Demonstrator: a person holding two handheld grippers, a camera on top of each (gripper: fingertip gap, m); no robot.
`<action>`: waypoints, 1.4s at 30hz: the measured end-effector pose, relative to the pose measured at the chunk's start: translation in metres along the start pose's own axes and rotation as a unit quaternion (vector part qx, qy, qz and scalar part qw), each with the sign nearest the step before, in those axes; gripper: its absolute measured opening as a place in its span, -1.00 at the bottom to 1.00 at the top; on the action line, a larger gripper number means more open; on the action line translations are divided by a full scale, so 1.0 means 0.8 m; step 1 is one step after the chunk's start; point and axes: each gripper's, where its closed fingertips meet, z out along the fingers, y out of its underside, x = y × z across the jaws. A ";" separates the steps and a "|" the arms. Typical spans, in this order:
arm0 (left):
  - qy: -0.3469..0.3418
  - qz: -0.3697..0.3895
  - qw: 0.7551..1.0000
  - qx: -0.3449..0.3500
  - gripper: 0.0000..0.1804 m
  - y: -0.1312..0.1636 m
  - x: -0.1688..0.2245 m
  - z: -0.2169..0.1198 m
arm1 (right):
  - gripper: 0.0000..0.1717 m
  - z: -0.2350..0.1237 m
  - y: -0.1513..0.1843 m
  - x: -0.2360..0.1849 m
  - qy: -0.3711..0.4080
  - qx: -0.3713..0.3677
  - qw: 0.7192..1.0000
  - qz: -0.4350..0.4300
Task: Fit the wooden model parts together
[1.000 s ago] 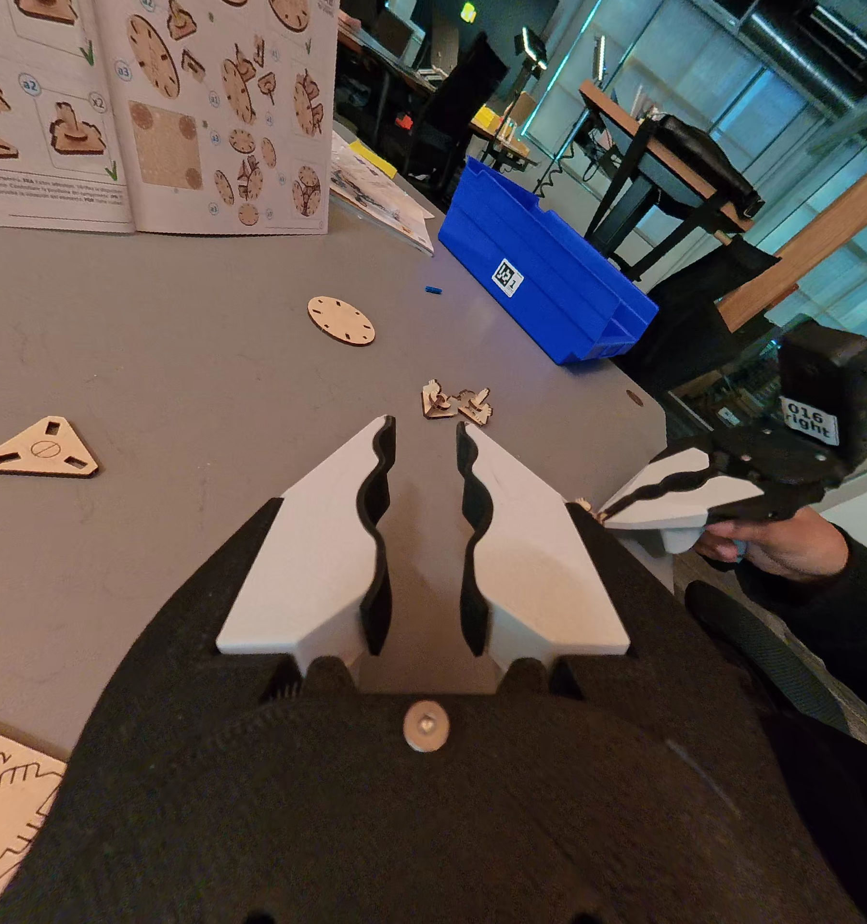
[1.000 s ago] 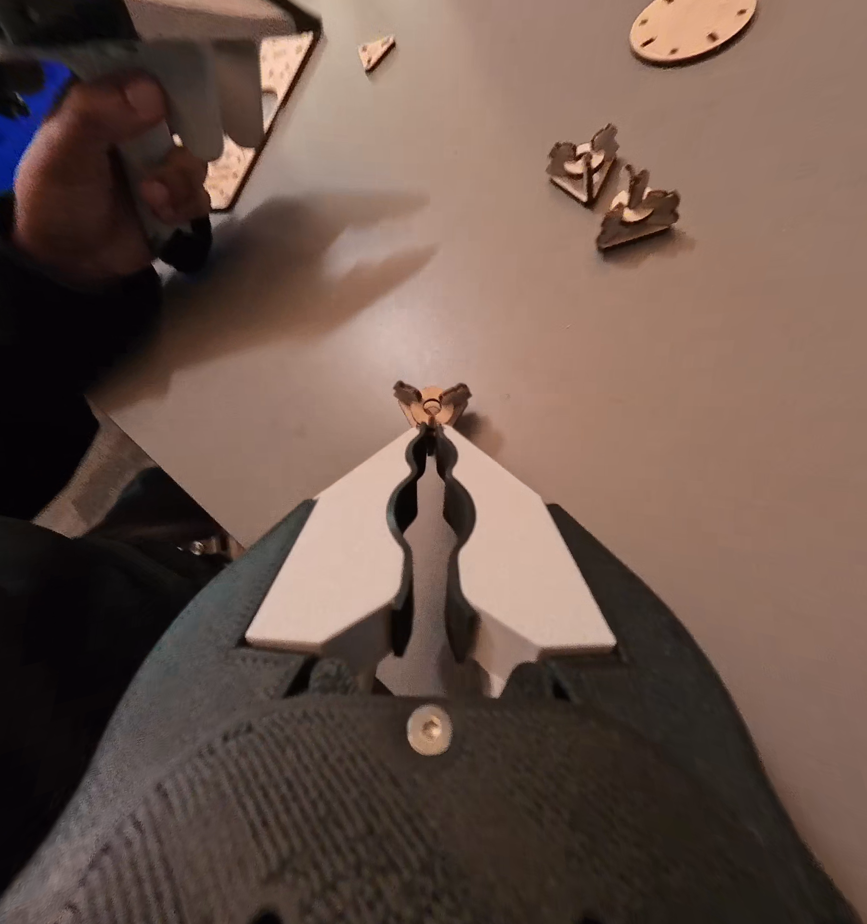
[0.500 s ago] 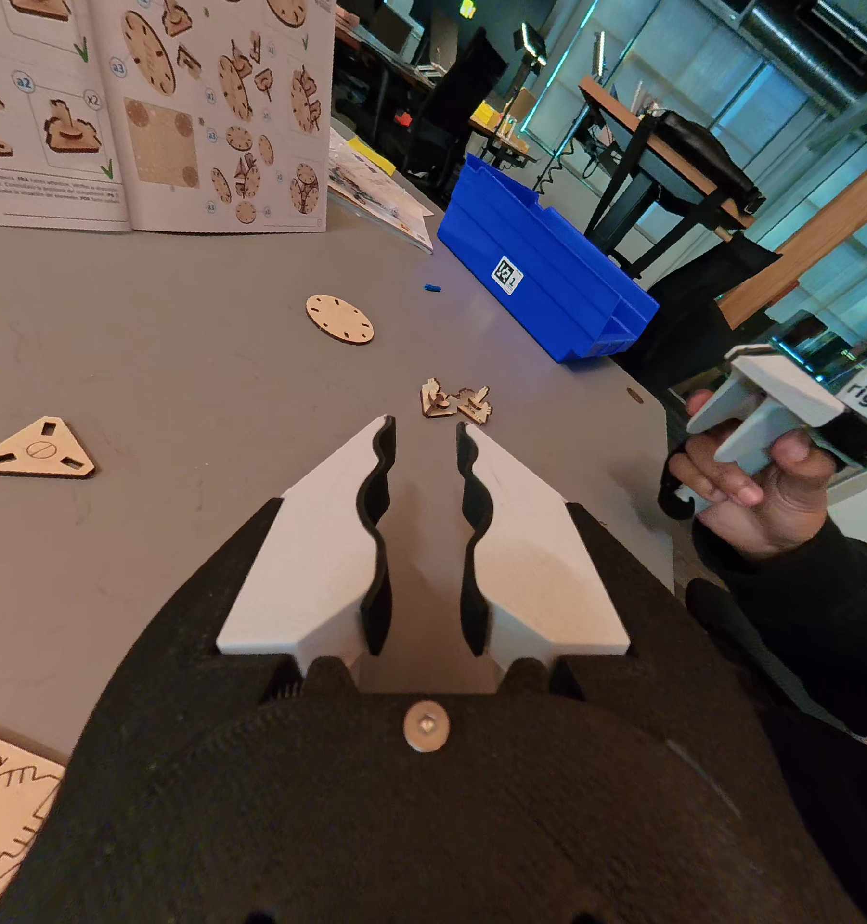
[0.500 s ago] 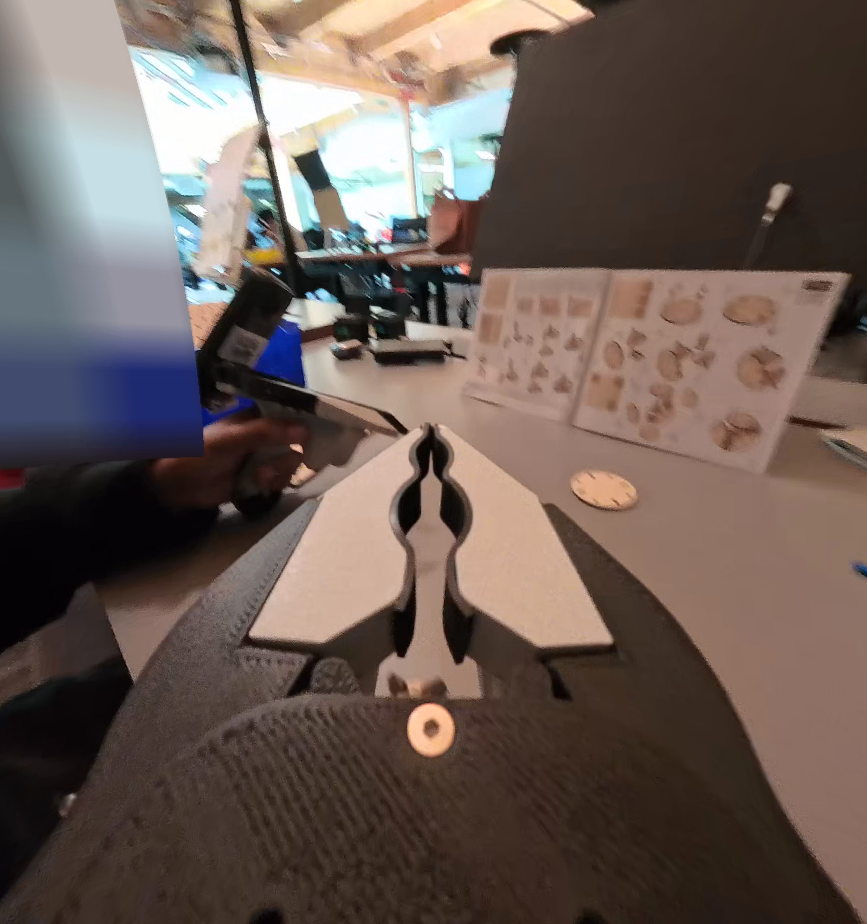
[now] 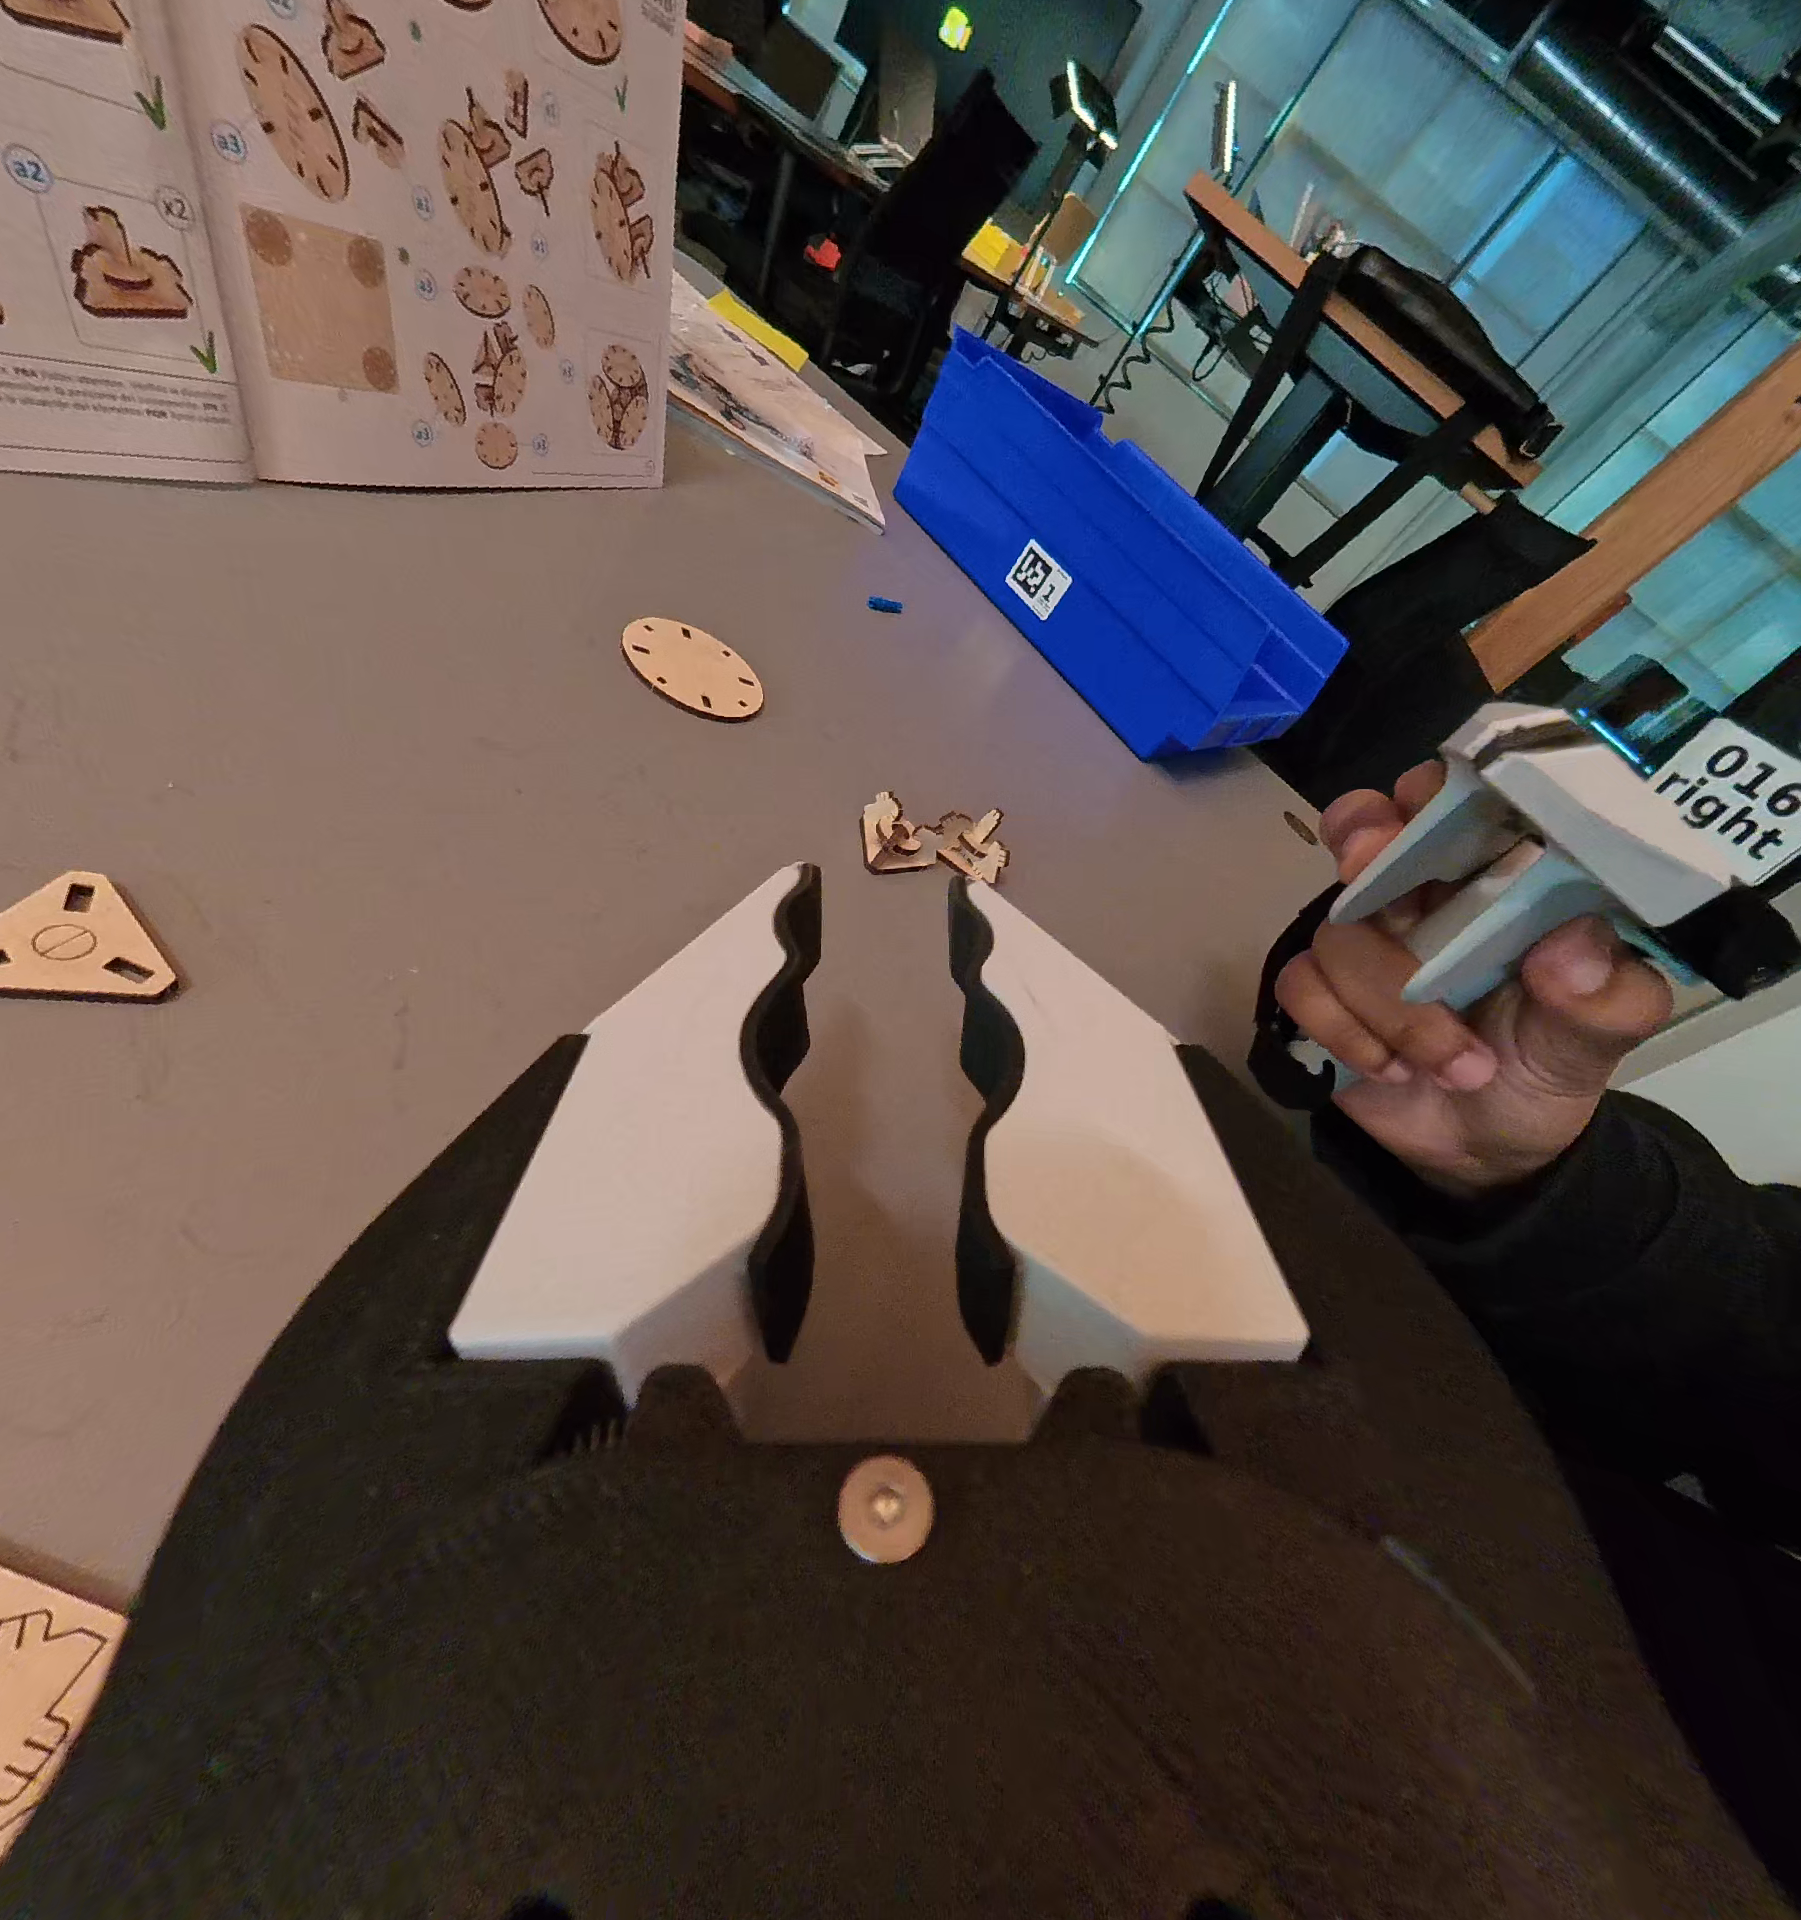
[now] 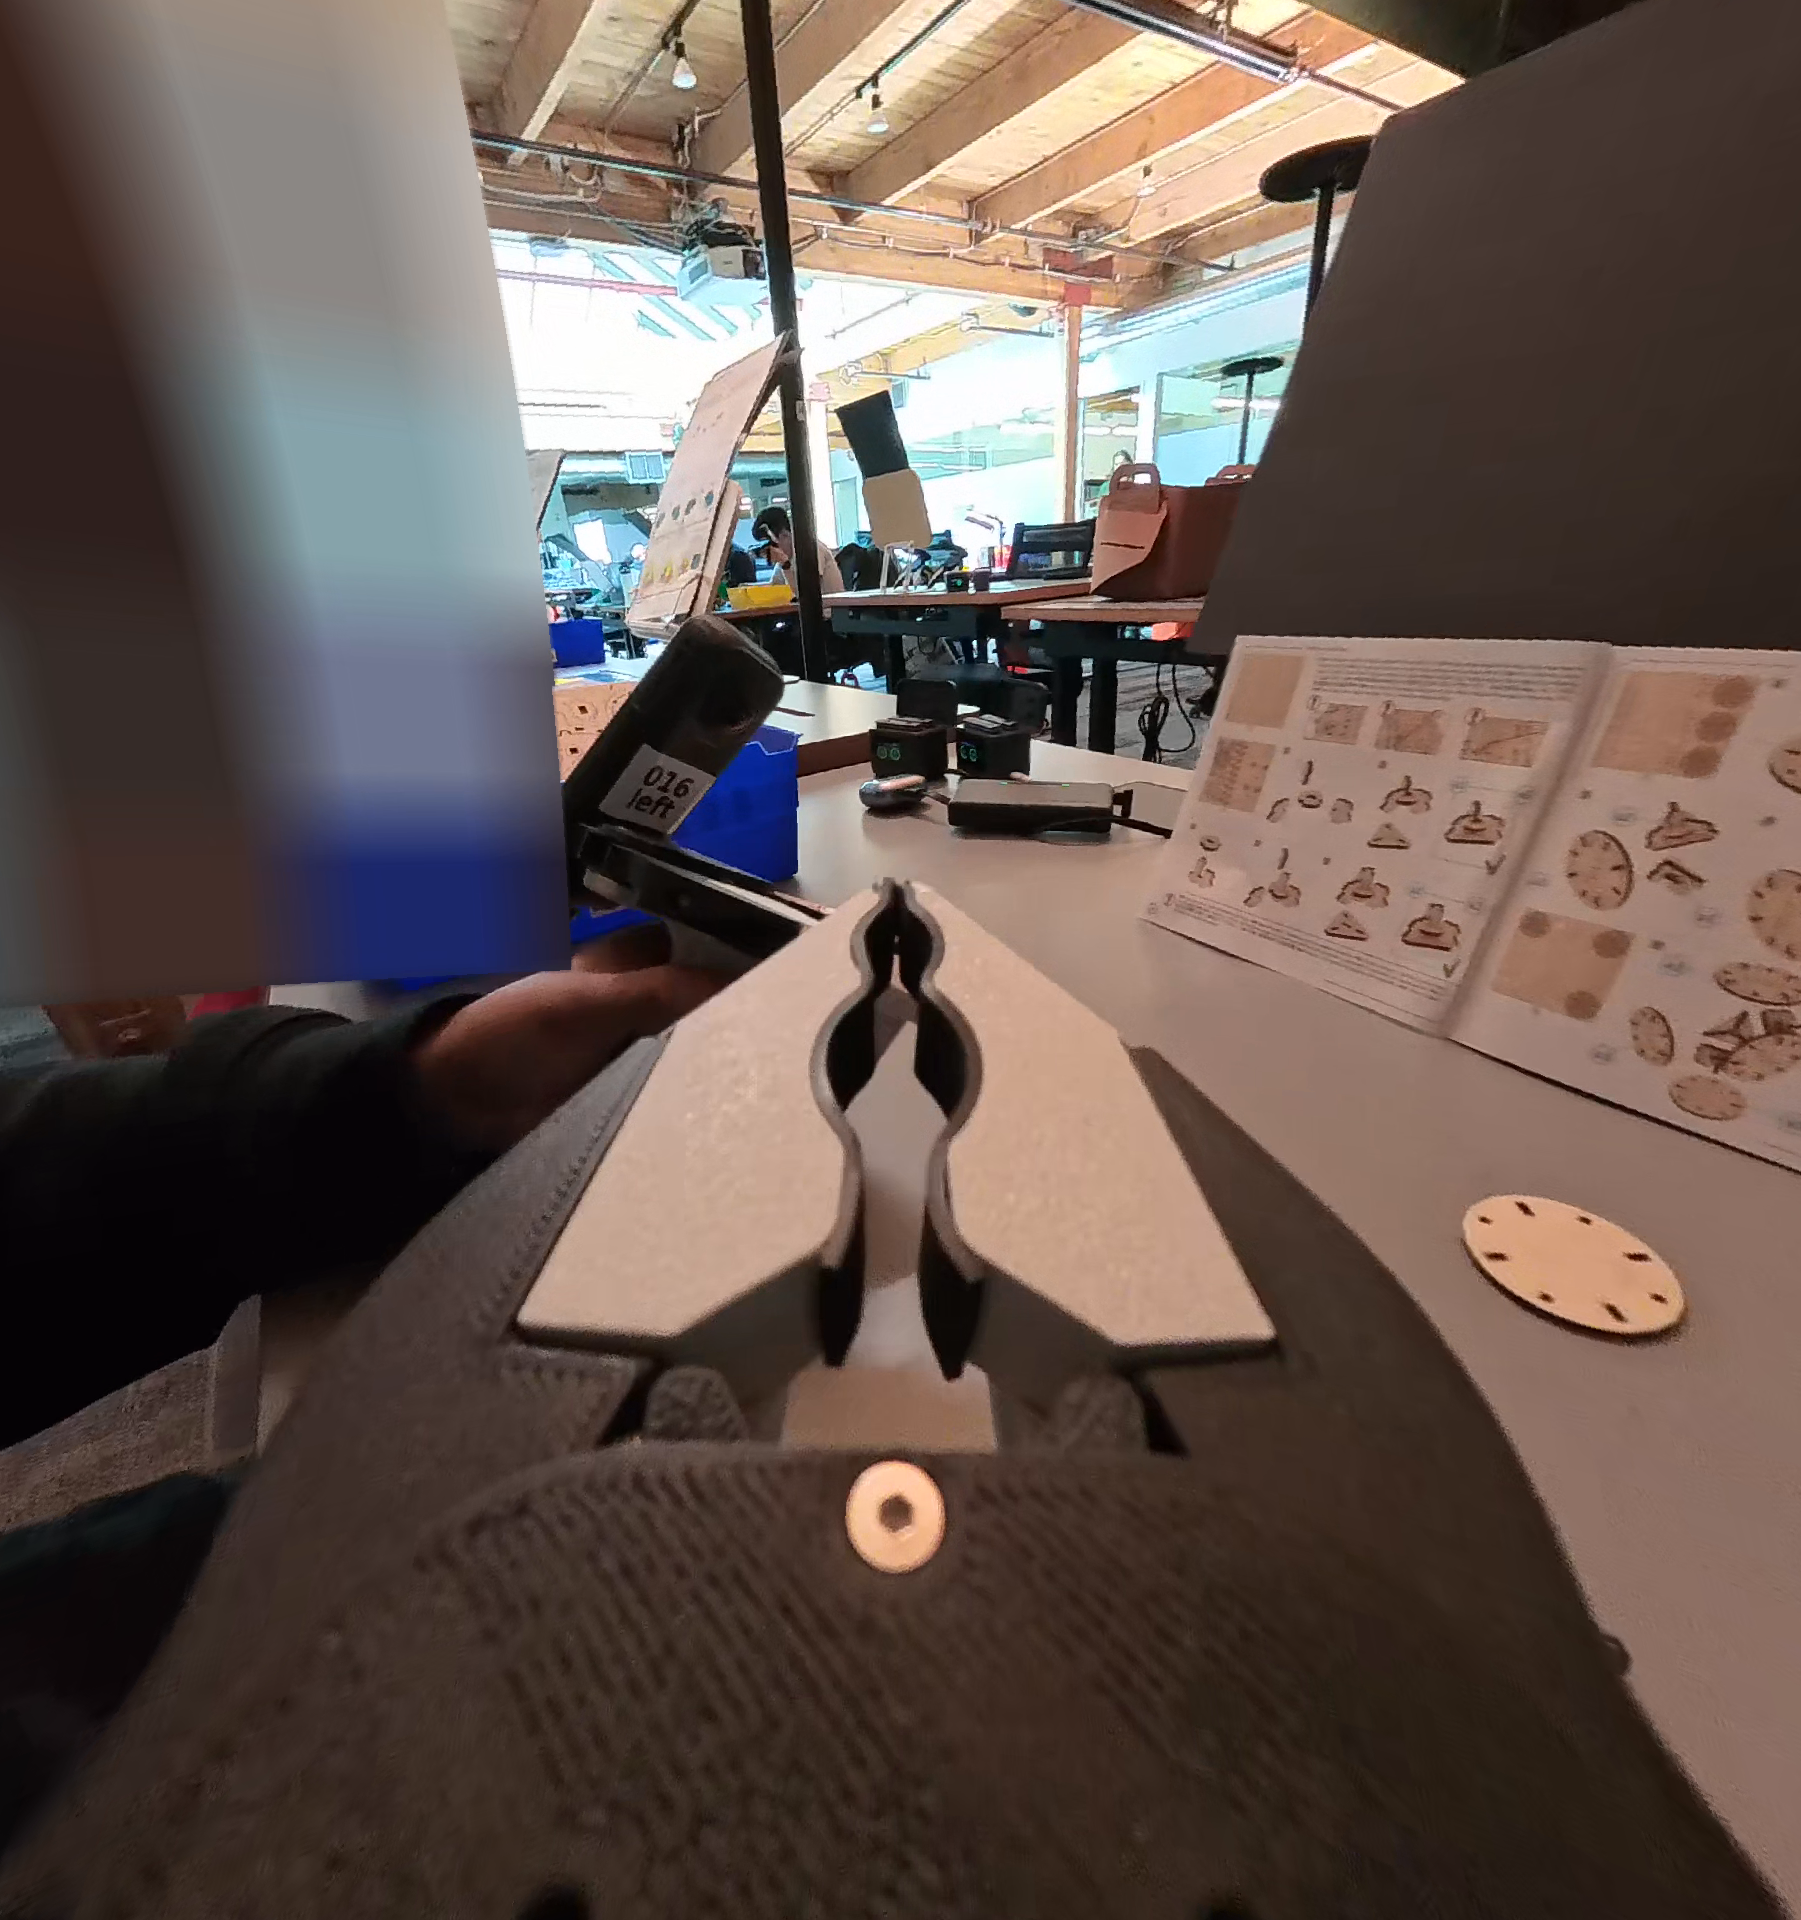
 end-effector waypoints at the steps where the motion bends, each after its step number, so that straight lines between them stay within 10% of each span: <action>1: 0.000 0.000 1.000 0.000 -0.74 0.000 0.000 0.000 | -1.00 0.002 0.007 0.002 0.004 -0.011 1.000 0.000; 42: -0.003 0.003 1.000 0.004 -0.74 -0.002 0.000 -0.001 | -1.00 -0.003 0.033 0.023 0.035 -0.048 0.997 -0.042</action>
